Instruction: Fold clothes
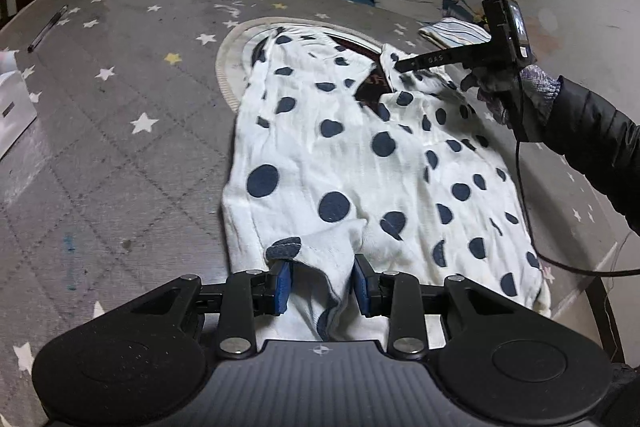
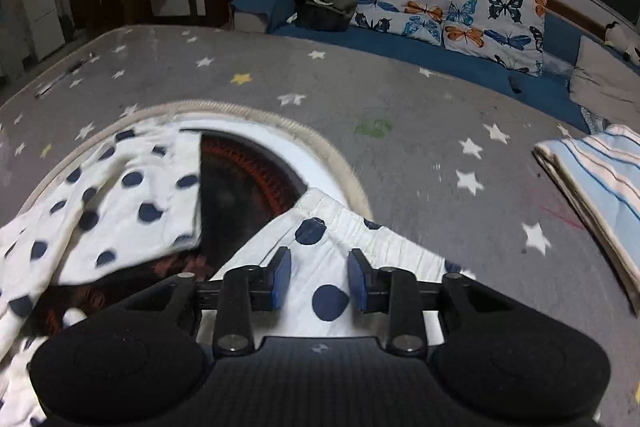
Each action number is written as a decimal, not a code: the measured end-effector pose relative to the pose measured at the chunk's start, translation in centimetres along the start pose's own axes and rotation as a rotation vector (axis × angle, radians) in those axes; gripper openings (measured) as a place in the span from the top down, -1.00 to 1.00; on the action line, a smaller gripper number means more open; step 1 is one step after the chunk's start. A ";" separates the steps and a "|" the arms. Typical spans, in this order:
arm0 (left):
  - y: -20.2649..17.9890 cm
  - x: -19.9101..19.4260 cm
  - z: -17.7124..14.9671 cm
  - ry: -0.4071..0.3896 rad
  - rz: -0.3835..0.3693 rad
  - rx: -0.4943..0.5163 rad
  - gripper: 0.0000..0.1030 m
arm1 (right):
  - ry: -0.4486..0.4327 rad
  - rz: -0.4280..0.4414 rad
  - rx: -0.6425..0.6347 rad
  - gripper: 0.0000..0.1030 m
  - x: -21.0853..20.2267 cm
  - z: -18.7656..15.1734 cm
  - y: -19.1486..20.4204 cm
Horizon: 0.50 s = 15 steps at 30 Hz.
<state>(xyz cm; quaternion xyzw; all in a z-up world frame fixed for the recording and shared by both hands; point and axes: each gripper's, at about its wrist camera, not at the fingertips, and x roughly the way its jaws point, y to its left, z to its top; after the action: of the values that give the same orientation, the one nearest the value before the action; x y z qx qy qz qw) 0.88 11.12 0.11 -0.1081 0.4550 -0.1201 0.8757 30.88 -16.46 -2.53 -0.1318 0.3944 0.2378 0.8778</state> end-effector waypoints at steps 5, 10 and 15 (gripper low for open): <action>0.6 -1.0 -0.1 -0.035 0.038 -0.002 0.32 | -0.002 -0.115 -0.050 0.54 0.6 1.1 1.3; 1.0 -1.7 -0.1 -0.074 0.077 0.003 0.32 | -0.021 -0.014 -0.019 0.39 -0.5 2.3 1.9; 1.1 -1.5 0.2 -0.108 0.135 0.016 0.30 | 0.015 0.141 -0.009 0.26 0.8 4.3 4.2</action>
<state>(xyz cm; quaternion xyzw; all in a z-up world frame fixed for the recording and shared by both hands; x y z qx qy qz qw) 0.28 12.61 1.07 -0.0765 0.4122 -0.0582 0.9060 31.88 -10.86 -0.56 -0.1095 0.4084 0.2996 0.8553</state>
